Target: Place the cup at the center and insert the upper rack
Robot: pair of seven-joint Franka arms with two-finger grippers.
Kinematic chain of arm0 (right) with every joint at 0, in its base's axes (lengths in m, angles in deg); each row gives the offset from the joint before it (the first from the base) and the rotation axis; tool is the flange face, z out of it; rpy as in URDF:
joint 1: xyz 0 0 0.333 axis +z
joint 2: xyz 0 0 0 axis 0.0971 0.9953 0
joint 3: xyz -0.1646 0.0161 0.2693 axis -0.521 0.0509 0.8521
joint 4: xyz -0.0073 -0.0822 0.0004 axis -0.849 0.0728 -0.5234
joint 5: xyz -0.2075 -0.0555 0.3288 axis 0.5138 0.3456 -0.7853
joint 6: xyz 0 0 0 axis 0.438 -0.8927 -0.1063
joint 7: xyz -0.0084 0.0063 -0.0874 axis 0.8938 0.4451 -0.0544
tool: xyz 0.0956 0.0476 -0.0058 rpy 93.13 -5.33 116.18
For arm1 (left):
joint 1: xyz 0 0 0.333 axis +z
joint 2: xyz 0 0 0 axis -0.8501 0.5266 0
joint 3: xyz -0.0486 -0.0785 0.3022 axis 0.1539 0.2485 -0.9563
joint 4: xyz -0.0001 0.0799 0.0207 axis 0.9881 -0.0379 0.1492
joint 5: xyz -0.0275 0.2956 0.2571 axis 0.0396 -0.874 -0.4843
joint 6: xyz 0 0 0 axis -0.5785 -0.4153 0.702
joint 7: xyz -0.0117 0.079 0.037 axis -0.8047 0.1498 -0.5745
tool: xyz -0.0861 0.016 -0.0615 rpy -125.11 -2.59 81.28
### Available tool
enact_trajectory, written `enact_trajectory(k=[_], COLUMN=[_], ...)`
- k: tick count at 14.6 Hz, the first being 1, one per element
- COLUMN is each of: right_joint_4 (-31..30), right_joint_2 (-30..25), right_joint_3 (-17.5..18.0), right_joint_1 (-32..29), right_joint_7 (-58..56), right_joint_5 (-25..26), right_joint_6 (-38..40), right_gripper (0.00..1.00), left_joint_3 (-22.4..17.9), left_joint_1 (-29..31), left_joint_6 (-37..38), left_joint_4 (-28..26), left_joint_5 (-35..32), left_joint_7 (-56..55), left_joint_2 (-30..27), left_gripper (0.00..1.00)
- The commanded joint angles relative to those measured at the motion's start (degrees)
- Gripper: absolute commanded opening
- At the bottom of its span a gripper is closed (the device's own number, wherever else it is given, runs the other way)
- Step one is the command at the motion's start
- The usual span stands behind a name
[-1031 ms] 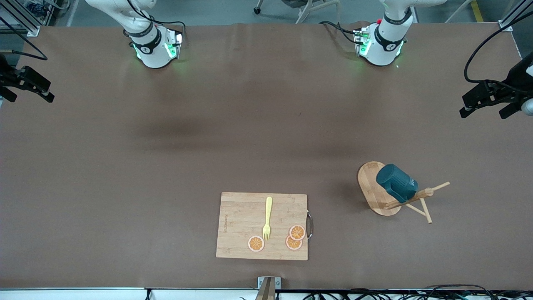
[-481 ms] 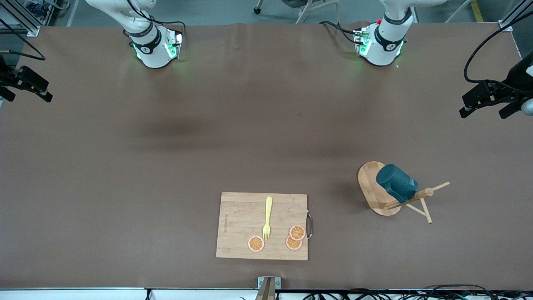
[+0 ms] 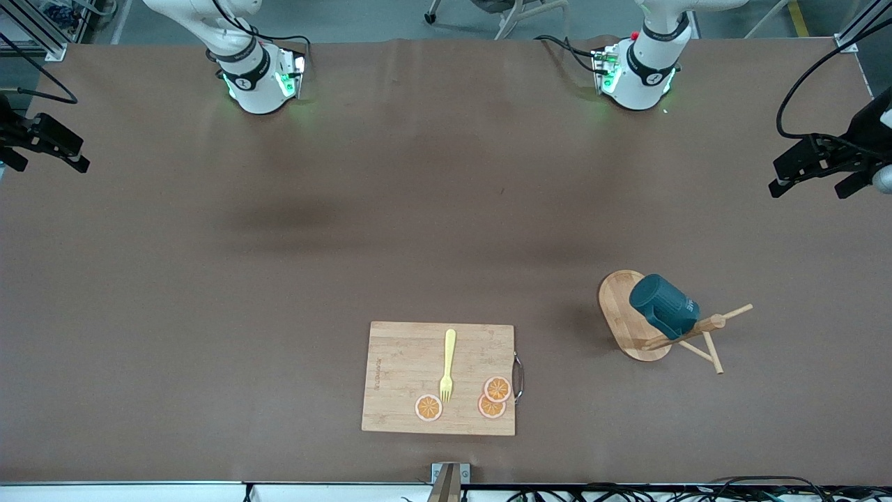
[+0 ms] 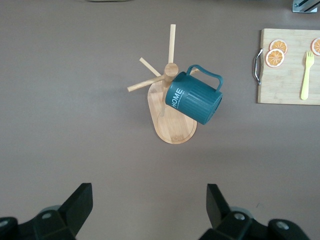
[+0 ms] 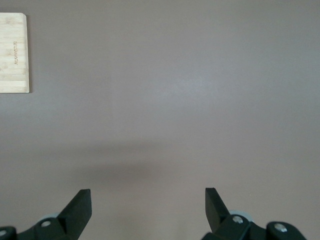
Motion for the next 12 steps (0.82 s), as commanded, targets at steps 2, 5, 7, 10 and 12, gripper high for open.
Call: enact_trajectory(k=[2,5,7,10,12], right_joint_4=[-0.89,-0.89,-0.80,-0.80,-0.89], right_joint_2=[-0.66,-0.66,-0.66,-0.66,-0.66], right_joint_3=[0.29,0.20,0.11,-0.94,-1.03], right_joint_1=[-0.42,-0.42,-0.07,0.90,0.37], right_joint_7=[0.31,0.31,0.31,0.31,0.31], right_joint_5=[0.48,0.48,0.48,0.48,0.48], right_joint_6=[-0.23,-0.14,-0.14,-0.14,-0.23], right_gripper=[1.00,1.00,1.00,1.00,1.00], left_joint_3=[0.16,0.16,0.16,0.16,0.16], left_joint_1=[-0.14,-0.14,-0.14,-0.14,-0.14], left_joint_6=[1.10,1.10,1.10,1.10,1.10], left_joint_4=[0.62,0.54,0.54,0.54,0.54], left_joint_5=[-0.49,-0.49,-0.49,-0.49,-0.49], left_joint_7=[-0.68,-0.68,-0.68,-0.68,-0.68], left_joint_2=[-0.37,-0.37,-0.37,-0.37,-0.37], left_gripper=[1.00,1.00,1.00,1.00,1.00])
